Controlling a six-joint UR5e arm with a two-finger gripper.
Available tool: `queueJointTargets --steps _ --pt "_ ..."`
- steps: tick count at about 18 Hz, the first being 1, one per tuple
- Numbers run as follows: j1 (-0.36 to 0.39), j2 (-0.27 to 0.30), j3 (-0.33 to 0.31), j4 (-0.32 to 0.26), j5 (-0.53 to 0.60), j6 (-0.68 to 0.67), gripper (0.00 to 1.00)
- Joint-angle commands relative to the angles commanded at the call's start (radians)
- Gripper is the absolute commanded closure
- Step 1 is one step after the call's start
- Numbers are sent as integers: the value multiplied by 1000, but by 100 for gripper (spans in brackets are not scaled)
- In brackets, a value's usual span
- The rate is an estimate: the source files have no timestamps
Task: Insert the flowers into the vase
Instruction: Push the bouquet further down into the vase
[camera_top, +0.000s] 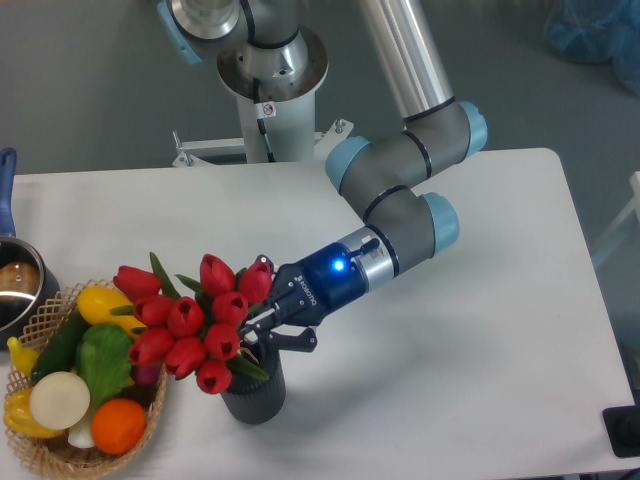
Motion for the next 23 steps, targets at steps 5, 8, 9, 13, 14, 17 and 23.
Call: queueJointTargets --steps 5,8,9,13,14,17,23 --pt "0 -22 -2 0 -2 6 91" --pt "0 -31 -2 0 -2 9 91" --pt "0 -35 -2 0 -2 23 91" --pt "3 -54 -5 0 -2 60 91" --pt "5 -54 -5 0 -2 61 91" --pt "11 -57 -5 0 -2 66 91" --pt "15 -69 -5 0 -2 87 91"
